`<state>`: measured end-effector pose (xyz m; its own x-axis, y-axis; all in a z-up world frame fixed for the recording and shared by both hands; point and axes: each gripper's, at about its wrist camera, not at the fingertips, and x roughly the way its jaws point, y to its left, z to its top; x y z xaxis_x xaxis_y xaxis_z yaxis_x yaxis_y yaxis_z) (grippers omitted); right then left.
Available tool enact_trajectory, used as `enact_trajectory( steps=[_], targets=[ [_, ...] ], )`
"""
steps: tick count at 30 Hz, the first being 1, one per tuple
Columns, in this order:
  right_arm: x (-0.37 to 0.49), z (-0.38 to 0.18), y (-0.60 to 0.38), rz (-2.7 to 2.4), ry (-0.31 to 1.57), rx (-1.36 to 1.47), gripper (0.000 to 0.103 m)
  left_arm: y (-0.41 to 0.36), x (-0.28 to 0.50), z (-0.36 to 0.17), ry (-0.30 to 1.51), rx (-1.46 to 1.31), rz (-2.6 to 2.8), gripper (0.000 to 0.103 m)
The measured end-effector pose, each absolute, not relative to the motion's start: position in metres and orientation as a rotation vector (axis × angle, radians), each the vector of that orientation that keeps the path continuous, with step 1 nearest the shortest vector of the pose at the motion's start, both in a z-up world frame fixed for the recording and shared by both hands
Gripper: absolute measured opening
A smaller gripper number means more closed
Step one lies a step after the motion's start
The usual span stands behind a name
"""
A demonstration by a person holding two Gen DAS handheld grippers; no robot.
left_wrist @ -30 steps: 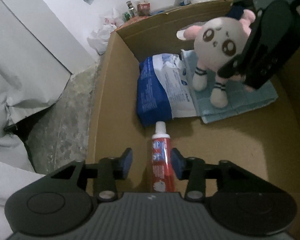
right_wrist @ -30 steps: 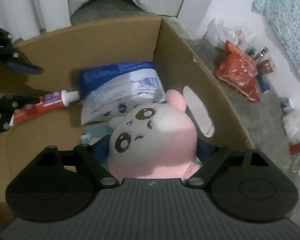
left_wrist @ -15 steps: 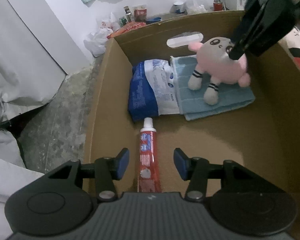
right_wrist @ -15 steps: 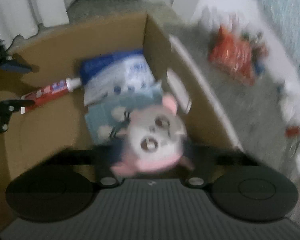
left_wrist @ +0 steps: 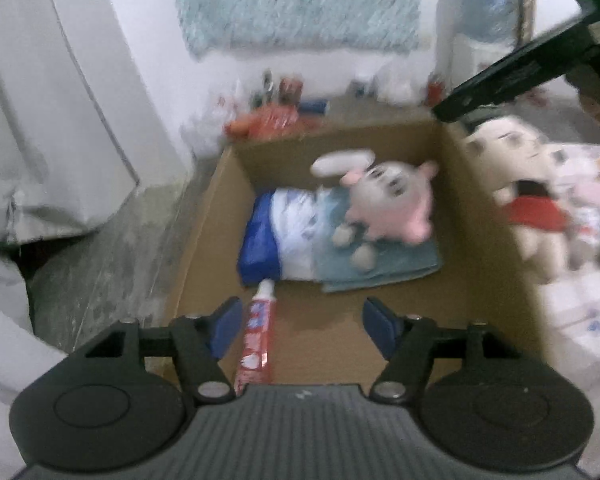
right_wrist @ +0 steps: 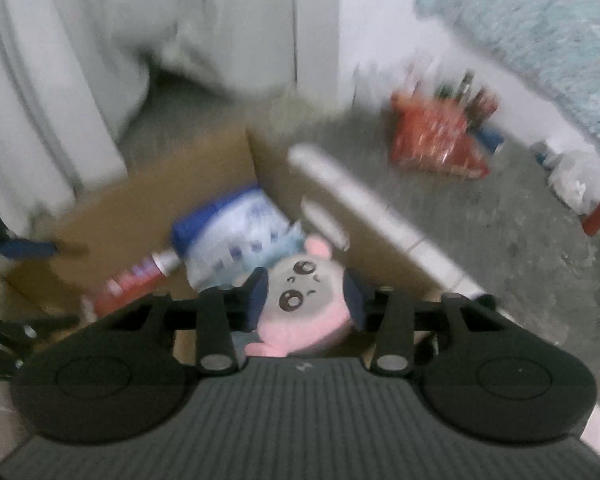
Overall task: Organize soft objects
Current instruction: 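Open the left gripper to drop the toothpaste tube in the box while the right withdraws, then grasp the blue bandage box with the left gripper while the right grasps the pink knitted pad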
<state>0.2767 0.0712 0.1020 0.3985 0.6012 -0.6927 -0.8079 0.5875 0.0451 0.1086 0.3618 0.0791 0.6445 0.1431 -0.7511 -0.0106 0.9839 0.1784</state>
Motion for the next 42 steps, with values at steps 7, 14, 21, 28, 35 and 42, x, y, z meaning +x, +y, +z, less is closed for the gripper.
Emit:
enact_trajectory(
  steps=[7, 14, 21, 28, 35, 42],
  targets=[
    [0.178, 0.153, -0.156, 0.847, 0.572, -0.081, 0.076, 0.286, 0.028, 0.117, 0.759, 0.234, -0.078, 0.068],
    [0.091, 0.104, -0.324, 0.664, 0.577, -0.016, 0.086, 0.168, 0.021, 0.092, 0.751, 0.184, -0.397, 0.093],
    [0.077, -0.006, -0.388, 0.556, 0.774, 0.154, 0.086, 0.031, 0.051, 0.012, 0.689, 0.325, -0.651, 0.097],
    [0.083, -0.043, -0.395, 0.575, 0.771, 0.199, 0.086, -0.023, 0.087, -0.043, 0.784, 0.393, -0.827, 0.102],
    [0.111, -0.038, -0.388, 0.581, 0.779, 0.221, 0.086, -0.029, 0.098, -0.062, 0.786, 0.382, -0.84, 0.083],
    [0.138, -0.02, -0.348, 0.633, 0.764, 0.098, 0.086, 0.016, 0.078, -0.06, 0.818, 0.325, -0.701, 0.082]
  ],
)
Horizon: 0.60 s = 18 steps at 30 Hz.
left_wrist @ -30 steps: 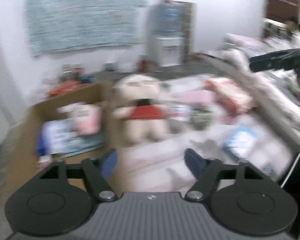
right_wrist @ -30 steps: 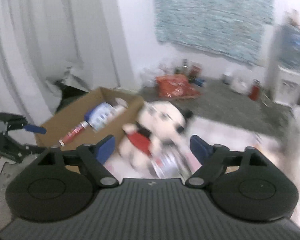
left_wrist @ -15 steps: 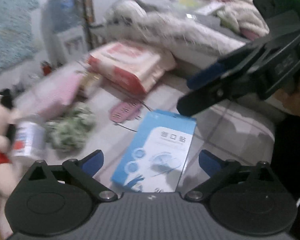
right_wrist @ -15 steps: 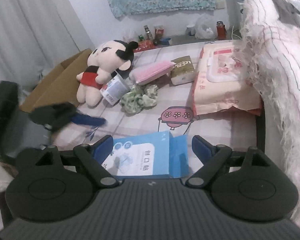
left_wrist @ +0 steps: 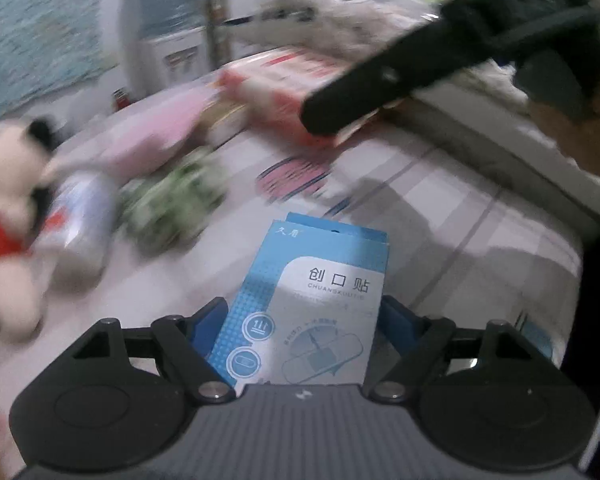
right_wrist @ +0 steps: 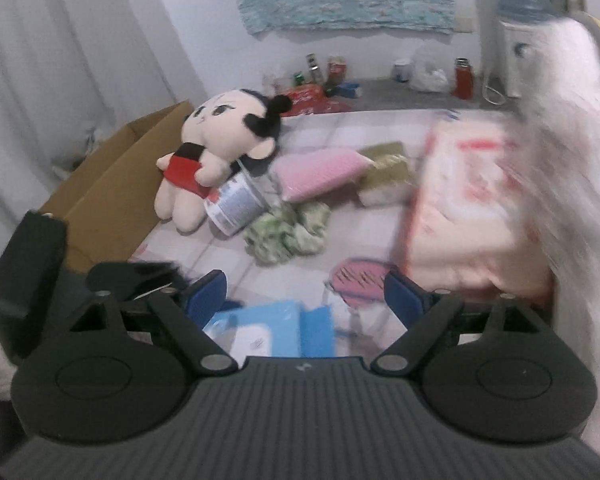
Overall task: Organize soft objects
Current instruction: 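Grasp the blue bandage box with the left gripper while the right grasps the pink knitted pad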
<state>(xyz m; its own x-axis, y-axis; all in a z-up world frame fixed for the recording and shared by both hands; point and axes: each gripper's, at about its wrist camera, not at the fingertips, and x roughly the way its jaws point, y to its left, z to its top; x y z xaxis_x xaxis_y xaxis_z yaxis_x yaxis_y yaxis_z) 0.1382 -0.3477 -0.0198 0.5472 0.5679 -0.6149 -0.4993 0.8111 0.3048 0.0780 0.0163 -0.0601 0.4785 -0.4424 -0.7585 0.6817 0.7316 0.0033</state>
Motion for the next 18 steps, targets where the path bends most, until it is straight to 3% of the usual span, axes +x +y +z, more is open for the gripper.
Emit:
enact_trajectory(
  steps=[11, 14, 18],
  targets=[
    [0.218, -0.005, -0.248, 0.691, 0.686, -0.286, 0.089, 0.125, 0.044, -0.061, 0.818, 0.18, -0.496, 0.082],
    [0.254, -0.007, -0.227, 0.759, 0.772, -0.419, 0.093, 0.137, 0.05, -0.058, 0.824, 0.124, -0.494, 0.082],
    [0.288, -0.022, -0.201, 0.767, 0.879, -0.542, 0.088, 0.148, 0.054, -0.056, 0.825, 0.047, -0.478, 0.082]
  ],
)
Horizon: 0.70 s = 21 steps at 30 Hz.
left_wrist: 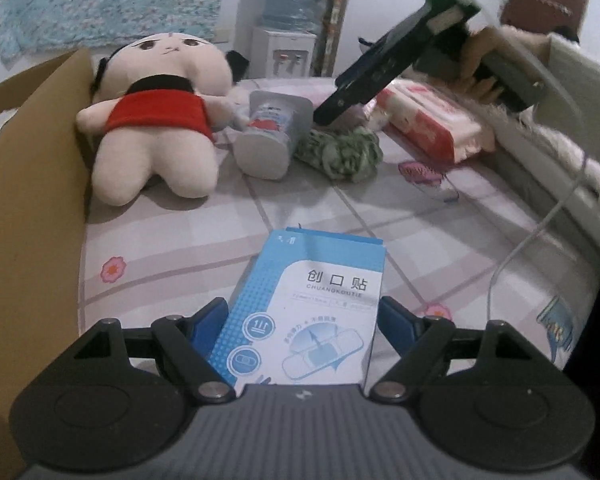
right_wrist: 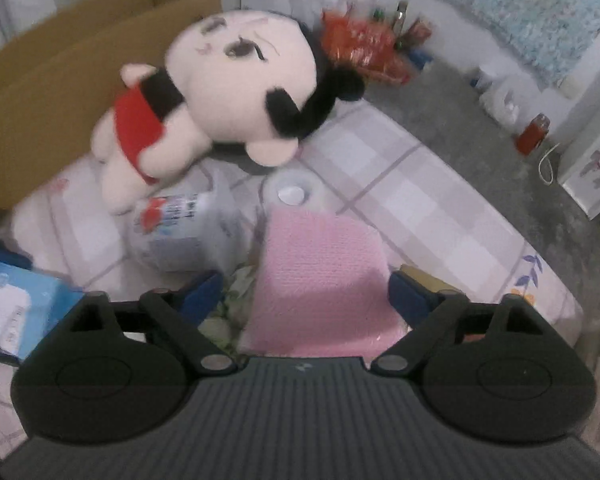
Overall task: Organize soft objects
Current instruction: 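Grasp the blue bandage box with the left gripper while the right grasps the pink knitted pad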
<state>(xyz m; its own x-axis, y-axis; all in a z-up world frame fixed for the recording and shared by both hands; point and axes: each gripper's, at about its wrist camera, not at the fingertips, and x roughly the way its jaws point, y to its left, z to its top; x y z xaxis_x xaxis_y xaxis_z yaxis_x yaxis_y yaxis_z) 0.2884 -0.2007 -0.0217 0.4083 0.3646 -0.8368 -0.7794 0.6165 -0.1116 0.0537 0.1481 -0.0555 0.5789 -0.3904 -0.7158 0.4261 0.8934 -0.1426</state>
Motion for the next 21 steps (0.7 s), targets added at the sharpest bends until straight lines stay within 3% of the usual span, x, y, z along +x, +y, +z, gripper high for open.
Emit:
enact_trajectory(
  steps=[2, 7, 12, 15, 21],
  targets=[
    [0.3, -0.027, -0.194, 0.773, 0.899, -0.54, 0.087, 0.153, 0.055, -0.055, 0.82, 0.022, -0.477, 0.082],
    [0.31, -0.037, -0.193, 0.717, 0.934, -0.401, 0.064, 0.151, 0.05, -0.054, 0.808, 0.042, -0.498, 0.082],
    [0.289, -0.021, -0.212, 0.602, 0.839, -0.243, 0.029, 0.149, 0.051, -0.055, 0.801, 0.04, -0.503, 0.081],
    [0.28, -0.006, -0.234, 0.59, 0.823, -0.125, 0.023, 0.147, 0.048, -0.054, 0.789, 0.044, -0.502, 0.081],
    [0.257, -0.011, -0.254, 0.634, 0.886, -0.116, 0.024, 0.142, 0.047, -0.054, 0.79, 0.046, -0.478, 0.081]
  ],
)
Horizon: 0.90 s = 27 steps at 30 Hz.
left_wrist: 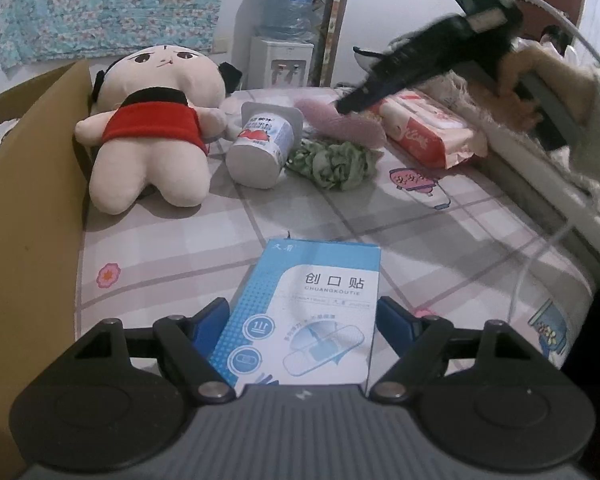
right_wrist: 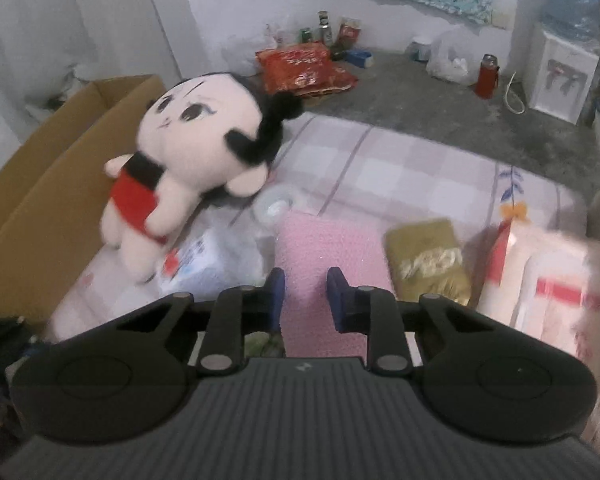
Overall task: Organize soft objects
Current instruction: 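Grasp the blue bandage box with the left gripper while the right grasps the pink knitted pad, then carry the bandage box with the left gripper while the right carries the pink pad toward the box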
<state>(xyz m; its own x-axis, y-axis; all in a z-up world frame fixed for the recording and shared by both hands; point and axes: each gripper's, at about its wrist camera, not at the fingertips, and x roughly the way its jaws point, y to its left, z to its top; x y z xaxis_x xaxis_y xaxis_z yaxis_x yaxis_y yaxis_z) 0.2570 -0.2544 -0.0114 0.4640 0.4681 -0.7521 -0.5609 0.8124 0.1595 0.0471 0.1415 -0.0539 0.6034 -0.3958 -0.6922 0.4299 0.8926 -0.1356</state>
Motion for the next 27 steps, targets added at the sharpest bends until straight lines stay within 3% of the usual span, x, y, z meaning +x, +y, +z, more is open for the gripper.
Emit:
enact_trajectory(
  steps=[4, 9, 11, 19, 24, 27],
  targets=[
    [0.241, -0.009, -0.259, 0.685, 0.911, -0.164, 0.028, 0.141, 0.042, -0.051, 0.769, 0.038, -0.485, 0.081],
    [0.238, 0.002, -0.249, 0.674, 0.883, -0.265, 0.073, 0.144, 0.046, -0.052, 0.779, 0.035, -0.489, 0.081],
    [0.25, -0.003, -0.242, 0.696, 0.908, -0.273, 0.08, 0.145, 0.048, -0.052, 0.785, 0.024, -0.49, 0.081],
    [0.303, -0.048, -0.25, 0.581, 1.031, -0.073, 0.079, 0.148, 0.047, -0.052, 0.788, 0.006, -0.505, 0.081],
    [0.286, -0.056, -0.254, 0.565, 1.019, -0.061, 0.068, 0.147, 0.049, -0.054, 0.8, 0.013, -0.508, 0.081],
    [0.275, -0.051, -0.264, 0.557, 1.043, -0.026, 0.067, 0.146, 0.048, -0.053, 0.796, 0.016, -0.505, 0.081]
  ],
)
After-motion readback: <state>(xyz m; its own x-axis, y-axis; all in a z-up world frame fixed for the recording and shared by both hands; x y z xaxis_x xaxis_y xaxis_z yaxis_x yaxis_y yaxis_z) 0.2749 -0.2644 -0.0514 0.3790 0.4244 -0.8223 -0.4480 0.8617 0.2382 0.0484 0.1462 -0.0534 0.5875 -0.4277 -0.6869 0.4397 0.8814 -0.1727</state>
